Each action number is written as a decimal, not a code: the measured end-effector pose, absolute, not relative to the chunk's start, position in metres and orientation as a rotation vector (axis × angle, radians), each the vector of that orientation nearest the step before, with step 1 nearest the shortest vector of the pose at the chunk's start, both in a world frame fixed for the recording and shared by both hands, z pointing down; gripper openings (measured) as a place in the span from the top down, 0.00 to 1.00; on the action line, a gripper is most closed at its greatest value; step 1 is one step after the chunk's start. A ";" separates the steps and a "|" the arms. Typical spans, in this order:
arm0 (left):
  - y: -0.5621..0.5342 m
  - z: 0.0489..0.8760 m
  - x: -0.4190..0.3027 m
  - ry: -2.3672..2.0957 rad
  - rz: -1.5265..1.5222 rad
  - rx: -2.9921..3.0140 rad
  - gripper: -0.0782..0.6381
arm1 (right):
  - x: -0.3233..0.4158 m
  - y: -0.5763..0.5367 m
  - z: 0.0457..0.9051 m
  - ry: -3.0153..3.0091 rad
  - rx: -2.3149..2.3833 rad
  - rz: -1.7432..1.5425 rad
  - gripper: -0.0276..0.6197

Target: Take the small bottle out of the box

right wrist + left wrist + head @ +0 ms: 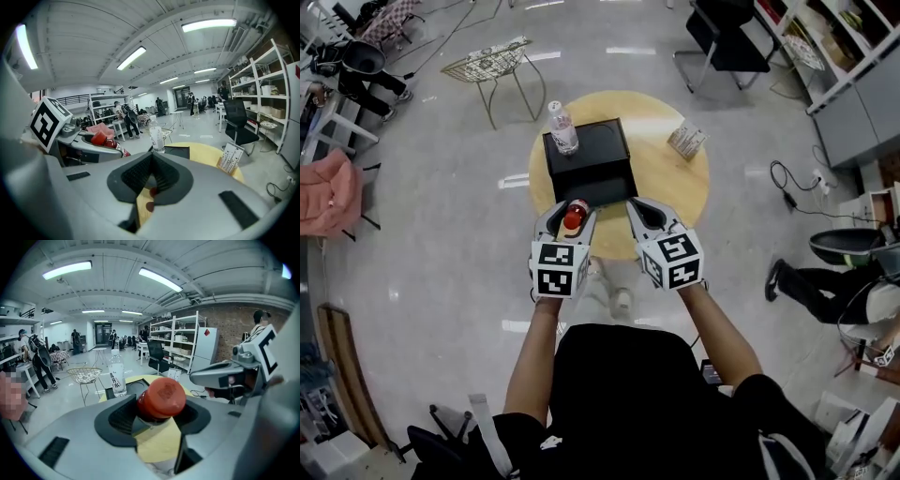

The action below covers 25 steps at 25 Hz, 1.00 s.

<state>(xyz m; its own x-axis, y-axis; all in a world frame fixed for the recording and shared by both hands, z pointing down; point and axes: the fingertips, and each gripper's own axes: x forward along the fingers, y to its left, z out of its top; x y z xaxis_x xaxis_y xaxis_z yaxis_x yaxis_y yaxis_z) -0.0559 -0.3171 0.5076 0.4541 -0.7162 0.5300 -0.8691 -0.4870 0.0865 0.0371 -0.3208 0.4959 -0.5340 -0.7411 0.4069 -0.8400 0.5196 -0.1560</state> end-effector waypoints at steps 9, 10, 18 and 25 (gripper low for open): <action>-0.275 0.462 -0.058 -1.453 0.498 2.393 0.57 | 0.038 -0.302 0.464 -2.547 1.300 0.387 0.95; -0.270 0.457 -0.058 -1.463 0.487 2.395 0.57 | 0.039 -0.299 0.462 -2.553 1.297 0.378 0.95; -0.248 0.422 -0.068 -1.551 0.410 2.396 0.57 | 0.033 -0.288 0.439 -2.602 1.290 0.333 0.95; -0.241 0.404 -0.080 -1.558 0.349 2.395 0.57 | 0.031 -0.284 0.411 -2.631 1.341 0.285 0.95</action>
